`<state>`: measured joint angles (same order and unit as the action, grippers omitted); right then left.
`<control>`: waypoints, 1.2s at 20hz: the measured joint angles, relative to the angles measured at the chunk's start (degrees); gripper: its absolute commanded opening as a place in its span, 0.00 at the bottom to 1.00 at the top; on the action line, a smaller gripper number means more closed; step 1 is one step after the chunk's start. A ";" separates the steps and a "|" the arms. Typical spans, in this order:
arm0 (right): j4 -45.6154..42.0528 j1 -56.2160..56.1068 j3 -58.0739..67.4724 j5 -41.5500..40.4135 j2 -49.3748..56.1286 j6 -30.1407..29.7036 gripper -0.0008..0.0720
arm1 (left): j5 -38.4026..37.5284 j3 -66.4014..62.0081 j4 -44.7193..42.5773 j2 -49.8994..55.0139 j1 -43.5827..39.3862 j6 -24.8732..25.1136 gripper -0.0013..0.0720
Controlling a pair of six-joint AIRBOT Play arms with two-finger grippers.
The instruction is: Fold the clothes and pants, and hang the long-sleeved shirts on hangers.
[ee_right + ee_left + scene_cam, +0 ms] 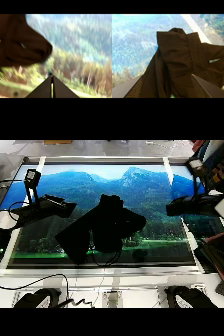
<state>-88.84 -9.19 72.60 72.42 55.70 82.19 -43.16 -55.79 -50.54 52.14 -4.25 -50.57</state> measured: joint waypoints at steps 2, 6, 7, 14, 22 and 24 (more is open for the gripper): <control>3.08 1.86 -6.32 0.22 1.22 -2.97 0.04 | 0.00 0.00 0.00 0.00 0.00 0.00 0.97; 21.86 3.78 -22.60 -5.33 2.36 -13.86 0.06 | 0.00 0.00 0.02 0.00 0.00 0.00 0.97; 27.87 3.82 -26.75 -8.50 2.47 -16.26 0.19 | 0.00 0.00 0.02 0.00 0.00 -0.02 0.97; 53.05 0.74 -41.22 -26.47 7.04 -21.92 0.58 | 0.00 0.00 0.00 0.00 0.00 0.00 0.97; 60.85 -1.09 -34.21 -20.33 22.21 -22.69 0.58 | 0.00 0.00 0.00 0.00 0.00 -0.02 0.97; 60.87 -1.29 -31.30 -16.24 25.44 -22.80 0.58 | 0.00 0.00 0.00 0.00 0.00 -0.02 0.97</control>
<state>-27.97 -10.48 41.30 56.18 81.14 59.40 -43.16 -55.79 -50.54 52.14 -4.25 -50.59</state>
